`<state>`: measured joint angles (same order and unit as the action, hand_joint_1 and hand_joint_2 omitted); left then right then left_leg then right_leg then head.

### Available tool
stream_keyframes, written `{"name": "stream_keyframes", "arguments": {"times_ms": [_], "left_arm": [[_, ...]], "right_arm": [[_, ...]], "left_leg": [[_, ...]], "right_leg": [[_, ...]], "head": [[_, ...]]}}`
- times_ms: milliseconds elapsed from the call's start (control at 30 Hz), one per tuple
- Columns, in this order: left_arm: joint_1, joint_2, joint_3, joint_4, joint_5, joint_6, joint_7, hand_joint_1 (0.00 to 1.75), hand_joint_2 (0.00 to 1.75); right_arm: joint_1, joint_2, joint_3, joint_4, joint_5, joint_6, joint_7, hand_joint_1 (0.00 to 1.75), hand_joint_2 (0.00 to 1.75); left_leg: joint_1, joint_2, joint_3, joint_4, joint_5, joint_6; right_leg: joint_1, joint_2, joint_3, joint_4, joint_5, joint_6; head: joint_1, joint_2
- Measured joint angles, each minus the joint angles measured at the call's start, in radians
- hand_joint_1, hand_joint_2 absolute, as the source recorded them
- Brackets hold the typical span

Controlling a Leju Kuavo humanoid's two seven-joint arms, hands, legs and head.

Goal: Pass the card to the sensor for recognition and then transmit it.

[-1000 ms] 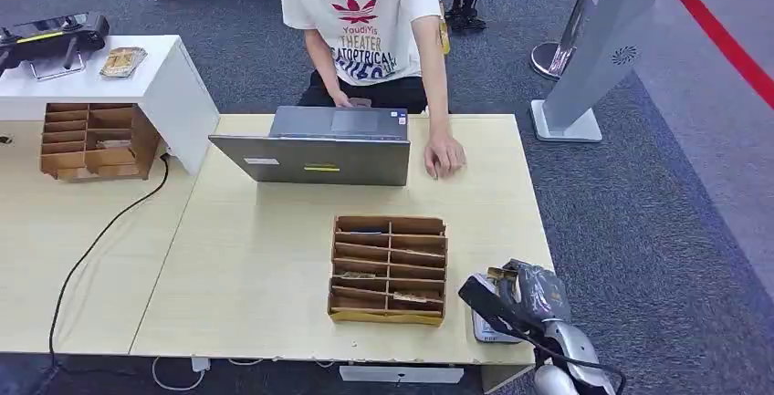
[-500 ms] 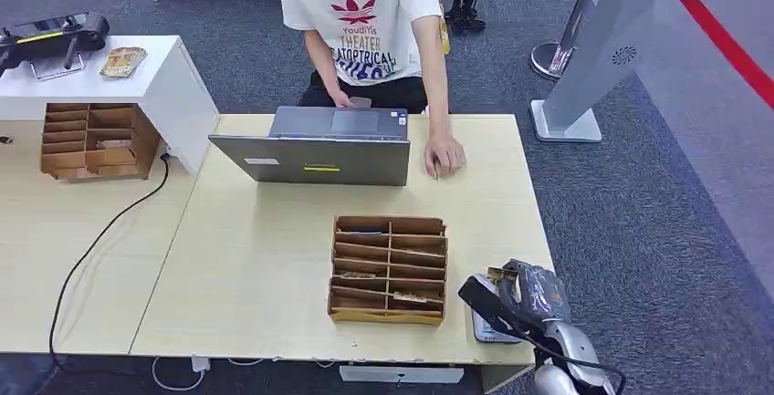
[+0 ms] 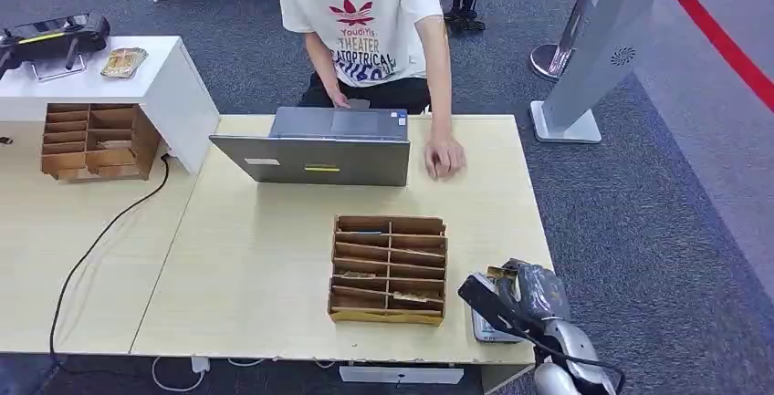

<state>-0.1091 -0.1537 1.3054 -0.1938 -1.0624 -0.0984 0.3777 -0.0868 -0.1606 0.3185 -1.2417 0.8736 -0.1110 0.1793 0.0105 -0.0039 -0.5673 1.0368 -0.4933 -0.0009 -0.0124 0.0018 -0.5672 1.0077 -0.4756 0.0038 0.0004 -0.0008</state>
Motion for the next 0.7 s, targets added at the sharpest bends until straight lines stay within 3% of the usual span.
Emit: {"name": "stream_keyframes", "arguments": {"times_ms": [700], "left_arm": [[0.000,0.000,0.000,0.000,-0.003,-0.006,0.000,0.00,0.00]], "right_arm": [[-0.020,0.000,0.000,0.021,0.006,0.018,0.000,1.75,1.75]], "left_leg": [[0.000,0.000,0.003,0.000,0.000,0.000]], "right_leg": [[0.000,0.000,0.003,0.000,-0.001,0.001]], "head": [[0.000,0.000]]}}
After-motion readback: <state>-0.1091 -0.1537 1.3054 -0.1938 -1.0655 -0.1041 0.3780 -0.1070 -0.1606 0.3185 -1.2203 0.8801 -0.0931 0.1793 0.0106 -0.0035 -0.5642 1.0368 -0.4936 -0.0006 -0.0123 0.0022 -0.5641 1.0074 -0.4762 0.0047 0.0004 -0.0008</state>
